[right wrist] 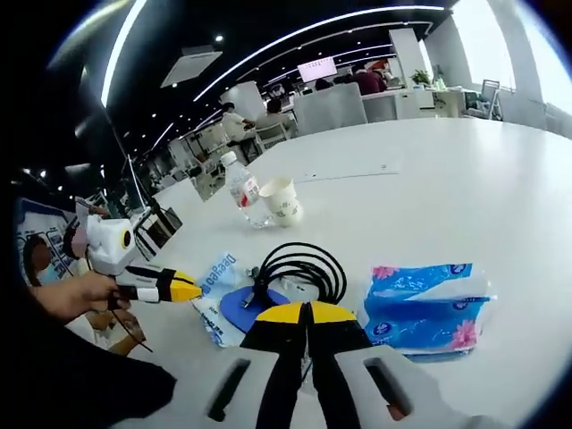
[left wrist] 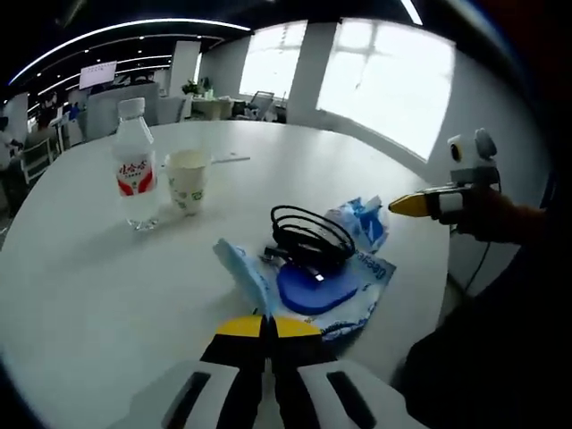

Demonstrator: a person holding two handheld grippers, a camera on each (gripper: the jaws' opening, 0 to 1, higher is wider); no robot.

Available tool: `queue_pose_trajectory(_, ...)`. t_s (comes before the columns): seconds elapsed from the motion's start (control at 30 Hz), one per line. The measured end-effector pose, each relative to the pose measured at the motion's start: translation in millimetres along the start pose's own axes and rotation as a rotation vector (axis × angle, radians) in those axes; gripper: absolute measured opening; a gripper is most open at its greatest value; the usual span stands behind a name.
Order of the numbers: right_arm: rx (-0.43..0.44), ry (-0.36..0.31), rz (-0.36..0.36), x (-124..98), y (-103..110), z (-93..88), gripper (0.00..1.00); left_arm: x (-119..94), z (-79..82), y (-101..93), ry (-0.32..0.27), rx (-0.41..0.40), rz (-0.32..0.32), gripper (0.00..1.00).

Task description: Arrange the tabletop items into an orderly group along one side of the table until the central work area is clear of visible clutter.

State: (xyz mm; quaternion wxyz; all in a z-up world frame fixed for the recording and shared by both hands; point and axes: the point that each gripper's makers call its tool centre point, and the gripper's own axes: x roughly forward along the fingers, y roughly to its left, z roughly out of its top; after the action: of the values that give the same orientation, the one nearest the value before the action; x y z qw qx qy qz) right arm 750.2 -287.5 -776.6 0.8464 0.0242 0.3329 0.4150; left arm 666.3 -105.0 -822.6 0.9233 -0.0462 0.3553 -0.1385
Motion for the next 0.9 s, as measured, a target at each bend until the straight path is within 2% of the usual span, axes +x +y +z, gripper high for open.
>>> queue_pose_trajectory(0.03, -0.006, 0.021, 0.000, 2.4, -1.3, -5.2, 0.00, -0.3, -2.1, -1.4, 0.005, 0.003, -0.001, 0.00)
queue_pose_trajectory(0.1, -0.019, 0.102, -0.009, 5.9, -4.6, -26.8, 0.00, -0.8, -2.4, -3.8, 0.004, 0.008, 0.002, 0.00)
queue_pose_trajectory(0.13, -0.029, 0.115, -0.006, 6.5, -4.3, -31.2, 0.00, -0.9, -2.9, -4.5, 0.006, 0.008, 0.002, 0.00)
queue_pose_trajectory(0.2, -0.105, 0.138, 0.024, 8.8, -1.0, -44.0, 0.00, -1.6, -2.1, -3.4, 0.003, 0.003, 0.003, 0.00)
queue_pose_trajectory(0.23, -0.083, 0.150, 0.003, 10.7, -1.3, -51.0, 0.02, -1.8, -1.6, -4.5, 0.000, -0.004, 0.004, 0.00)
queue_pose_trajectory(0.3, -0.058, 0.175, 0.001, 14.6, 0.5, -61.9, 0.13, -2.4, -2.2, -4.5, 0.000, -0.005, 0.008, 0.00)
queue_pose_trajectory(0.37, 0.000, 0.202, 0.021, 17.8, 5.8, -71.3, 0.13, -2.6, -3.3, -4.6, 0.000, -0.008, 0.008, 0.00)
queue_pose_trajectory(0.47, 0.000, 0.222, 0.005, 26.4, 4.1, -80.0, 0.12, -3.3, -5.3, -4.4, 0.001, -0.012, 0.010, 0.00)
queue_pose_trajectory(0.57, 0.014, 0.234, 0.000, 27.2, 4.0, -82.4, 0.02, -3.9, -6.2, -4.3, 0.004, -0.012, 0.010, 0.00)
queue_pose_trajectory(0.67, 0.038, 0.233, 0.013, 26.1, 6.1, -79.7, 0.01, -5.5, -6.7, -4.0, 0.005, -0.009, 0.011, 0.00)
queue_pose_trajectory(0.9, 0.023, 0.188, 0.029, 11.5, 9.0, -65.3, 0.00, -14.7, -7.3, -11.1, 0.011, 0.005, 0.004, 0.00)
